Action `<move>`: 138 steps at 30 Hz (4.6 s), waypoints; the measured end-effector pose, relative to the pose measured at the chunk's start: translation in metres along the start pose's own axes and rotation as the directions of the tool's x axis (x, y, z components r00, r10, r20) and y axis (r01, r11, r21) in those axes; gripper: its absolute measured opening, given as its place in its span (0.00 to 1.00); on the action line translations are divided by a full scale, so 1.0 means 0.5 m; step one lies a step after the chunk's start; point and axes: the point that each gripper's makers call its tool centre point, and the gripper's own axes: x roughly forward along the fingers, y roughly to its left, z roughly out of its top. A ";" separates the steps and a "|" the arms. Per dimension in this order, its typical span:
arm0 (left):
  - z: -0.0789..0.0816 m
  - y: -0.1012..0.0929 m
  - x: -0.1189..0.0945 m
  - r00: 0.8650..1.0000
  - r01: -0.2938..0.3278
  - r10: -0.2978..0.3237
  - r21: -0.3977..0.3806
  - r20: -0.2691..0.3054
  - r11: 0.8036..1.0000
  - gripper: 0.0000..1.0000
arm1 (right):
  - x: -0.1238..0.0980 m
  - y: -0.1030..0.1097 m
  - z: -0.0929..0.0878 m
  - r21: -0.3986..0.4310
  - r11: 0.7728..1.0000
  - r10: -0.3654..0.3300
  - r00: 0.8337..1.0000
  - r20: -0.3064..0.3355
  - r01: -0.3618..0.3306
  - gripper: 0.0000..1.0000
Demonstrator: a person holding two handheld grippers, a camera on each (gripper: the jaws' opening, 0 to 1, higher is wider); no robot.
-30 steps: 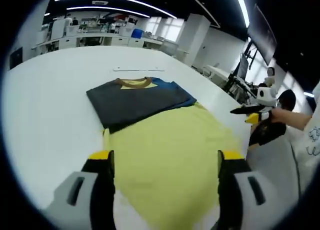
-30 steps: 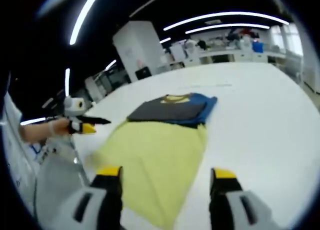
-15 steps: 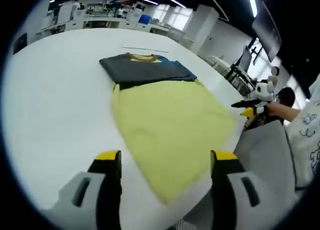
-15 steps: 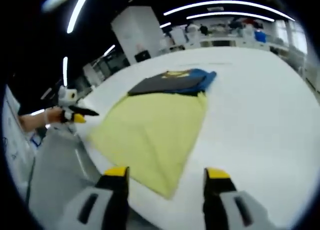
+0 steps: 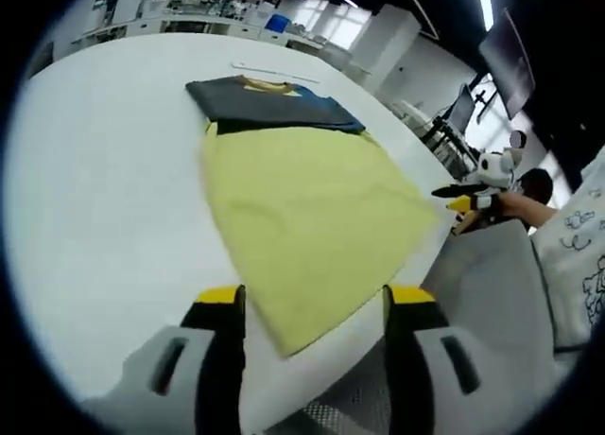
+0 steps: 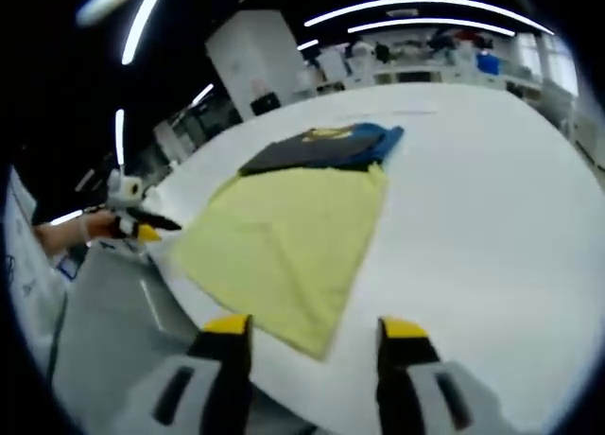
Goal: Fold the garment on the visible template until the final outline fits inside the template.
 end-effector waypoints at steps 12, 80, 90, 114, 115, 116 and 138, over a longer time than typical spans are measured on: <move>-0.032 0.014 -0.009 0.999 -0.027 0.025 -0.054 -0.032 0.998 0.42 | 0.006 0.015 -0.030 0.014 0.999 0.040 0.998 -0.049 -0.039 0.32; 0.002 -0.067 -0.152 0.997 0.041 -0.029 -0.167 0.070 0.985 0.00 | -0.132 0.110 0.022 0.296 0.929 0.212 0.975 0.064 -0.222 0.00; 0.174 -0.020 -0.158 0.986 0.026 -0.015 -0.061 0.169 0.998 0.00 | -0.129 0.112 0.196 0.254 0.922 0.247 0.949 0.194 -0.292 0.00; 0.439 0.138 0.006 0.945 0.012 0.044 -0.169 0.324 0.986 0.00 | 0.058 -0.130 0.504 0.155 0.974 0.119 0.952 0.280 -0.167 0.00; 0.446 0.146 0.017 0.944 0.017 0.043 -0.180 0.326 0.984 0.00 | 0.068 -0.144 0.511 0.171 0.972 0.108 0.953 0.283 -0.161 0.00; 0.452 0.161 0.023 0.942 0.015 0.051 -0.194 0.331 0.981 0.00 | 0.077 -0.154 0.517 0.184 0.970 0.104 0.953 0.286 -0.161 0.00; 0.449 0.306 0.178 0.948 -0.051 0.162 -0.374 0.272 0.926 0.00 | 0.266 -0.262 0.470 0.307 0.950 -0.006 0.985 0.173 -0.048 0.00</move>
